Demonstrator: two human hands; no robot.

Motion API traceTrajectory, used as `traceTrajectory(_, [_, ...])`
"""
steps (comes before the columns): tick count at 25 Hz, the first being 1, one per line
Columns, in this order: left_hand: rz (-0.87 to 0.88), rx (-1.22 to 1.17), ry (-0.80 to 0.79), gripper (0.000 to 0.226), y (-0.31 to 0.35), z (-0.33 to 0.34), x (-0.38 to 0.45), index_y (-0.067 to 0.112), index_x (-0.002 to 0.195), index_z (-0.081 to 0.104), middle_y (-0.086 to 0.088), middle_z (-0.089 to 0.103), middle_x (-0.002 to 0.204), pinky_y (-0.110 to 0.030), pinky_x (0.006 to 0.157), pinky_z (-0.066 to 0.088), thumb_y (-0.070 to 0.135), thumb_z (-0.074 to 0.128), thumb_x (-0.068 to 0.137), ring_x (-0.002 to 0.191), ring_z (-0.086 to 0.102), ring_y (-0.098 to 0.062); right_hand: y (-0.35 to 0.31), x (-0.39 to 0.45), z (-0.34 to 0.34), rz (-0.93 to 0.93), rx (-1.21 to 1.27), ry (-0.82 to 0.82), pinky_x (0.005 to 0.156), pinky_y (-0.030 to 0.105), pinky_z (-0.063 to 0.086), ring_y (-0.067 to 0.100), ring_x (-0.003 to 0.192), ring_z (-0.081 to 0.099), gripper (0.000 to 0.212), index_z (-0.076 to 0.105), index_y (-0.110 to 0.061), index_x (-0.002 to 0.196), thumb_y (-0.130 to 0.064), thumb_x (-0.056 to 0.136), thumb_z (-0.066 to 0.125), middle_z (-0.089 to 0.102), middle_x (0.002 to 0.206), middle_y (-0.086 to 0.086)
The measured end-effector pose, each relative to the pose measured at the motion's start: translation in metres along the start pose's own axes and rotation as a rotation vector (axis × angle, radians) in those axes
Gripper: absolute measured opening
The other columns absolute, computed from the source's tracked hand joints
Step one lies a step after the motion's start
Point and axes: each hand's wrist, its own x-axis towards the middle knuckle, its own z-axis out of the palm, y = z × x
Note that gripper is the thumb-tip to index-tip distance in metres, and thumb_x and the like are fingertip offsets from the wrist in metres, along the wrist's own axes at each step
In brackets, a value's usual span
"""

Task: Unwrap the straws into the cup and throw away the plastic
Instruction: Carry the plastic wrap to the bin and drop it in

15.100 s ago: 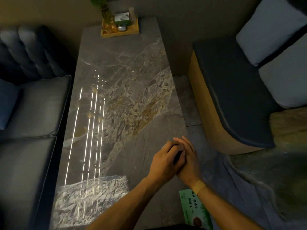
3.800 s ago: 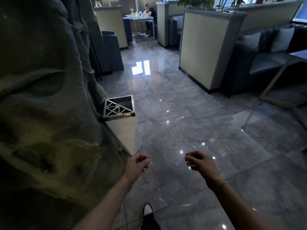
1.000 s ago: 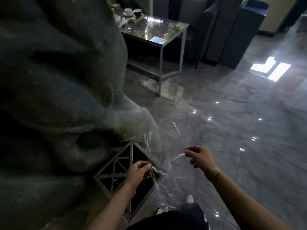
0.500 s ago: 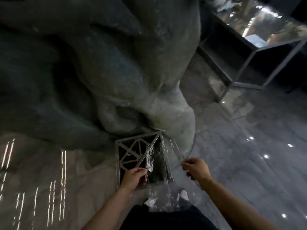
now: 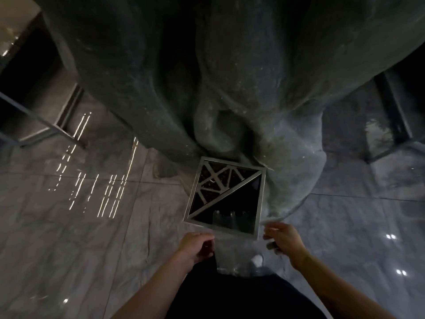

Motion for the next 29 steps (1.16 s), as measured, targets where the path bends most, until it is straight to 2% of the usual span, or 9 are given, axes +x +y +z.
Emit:
traceTrajectory(4, [-0.044,0.031,0.000,0.017,0.017,0.002,0.014,0.008,0.067,0.063,-0.004,0.061,0.047,-0.023,0.039,0.051,0.004,0.070,0.082,0.044,0.057,-0.015,-0.003,-0.010,-0.021,-0.394,-0.523,-0.086,0.077,0.024,0.058,0.006,0.087,0.064,0.047,0.054,-0.034,0.127,-0.006,0.089,0.060,0.059,0.121,-0.007])
traceTrajectory(6, [-0.066,0.064,-0.007,0.016,0.026,0.003,0.024,0.008,0.069,0.062,-0.006,0.060,0.050,-0.023,0.037,0.051,0.005,0.070,0.082,0.047,0.057,-0.016,-0.002,-0.019,-0.027,-0.578,-0.692,-0.118,0.091,0.022,0.052,0.000,0.107,0.053,0.058,0.047,-0.045,0.132,-0.022,0.084,0.069,0.043,0.132,-0.019])
traceTrajectory(8, [-0.092,0.103,-0.030,0.015,0.035,0.005,0.035,0.008,0.070,0.062,-0.006,0.061,0.052,-0.023,0.038,0.051,0.006,0.069,0.083,0.050,0.058,-0.016,-0.005,-0.026,-0.028,-0.707,-0.737,-0.083,0.094,0.017,0.046,-0.005,0.116,0.045,0.055,0.045,-0.050,0.132,-0.039,0.083,0.068,0.038,0.135,-0.024])
traceTrajectory(11, [-0.110,0.163,-0.031,0.017,0.044,0.007,0.046,0.007,0.068,0.061,-0.006,0.062,0.051,-0.023,0.039,0.052,0.007,0.069,0.083,0.056,0.058,-0.017,-0.013,-0.029,-0.024,-0.838,-0.686,0.043,0.089,0.016,0.050,-0.006,0.108,0.055,0.036,0.058,-0.044,0.121,-0.046,0.085,0.060,0.054,0.127,-0.021])
traceTrajectory(15, [0.002,0.322,0.010,0.009,0.052,0.007,0.045,0.007,0.080,0.065,-0.005,0.062,0.057,-0.020,0.039,0.048,0.007,0.061,0.088,0.053,0.056,-0.017,-0.019,-0.023,-0.018,-0.863,-0.593,0.126,0.077,0.019,0.056,-0.008,0.090,0.062,0.023,0.071,-0.037,0.101,-0.046,0.086,0.056,0.071,0.104,-0.018])
traceTrajectory(20, [0.617,0.942,-0.093,0.039,0.054,-0.008,0.020,0.020,0.120,0.060,-0.002,0.063,0.102,-0.024,0.075,0.049,0.009,0.067,0.083,0.081,0.063,-0.015,-0.019,0.000,-0.005,-0.821,-0.558,0.130,0.073,0.019,0.058,-0.008,0.081,0.065,0.014,0.075,-0.032,0.097,-0.028,0.085,0.069,0.074,0.098,-0.015])
traceTrajectory(22, [0.743,1.018,-0.172,0.041,0.053,-0.014,0.009,0.029,0.119,0.062,0.006,0.060,0.104,-0.018,0.075,0.049,0.020,0.073,0.080,0.078,0.061,-0.005,-0.017,0.010,0.003,-0.803,-0.582,0.140,0.075,0.022,0.059,-0.003,0.083,0.067,0.016,0.075,-0.029,0.099,-0.023,0.086,0.069,0.075,0.099,-0.012])
traceTrajectory(25, [0.869,1.084,-0.063,0.029,0.049,-0.017,0.001,0.034,0.113,0.064,0.017,0.059,0.097,-0.005,0.067,0.038,0.035,0.067,0.084,0.075,0.054,0.006,-0.013,0.022,0.014,-0.765,-0.626,0.120,0.075,0.024,0.058,0.001,0.086,0.068,0.016,0.075,-0.029,0.100,-0.023,0.087,0.066,0.075,0.102,-0.011])
traceTrajectory(29, [0.919,1.206,0.089,0.020,0.038,-0.017,0.003,0.032,0.110,0.062,0.012,0.063,0.104,-0.021,0.070,0.047,0.037,0.049,0.096,0.084,0.059,-0.003,-0.004,0.034,0.024,-0.700,-0.667,0.097,0.070,0.020,0.057,0.002,0.083,0.069,0.016,0.074,-0.030,0.101,-0.025,0.090,0.063,0.076,0.101,-0.010])
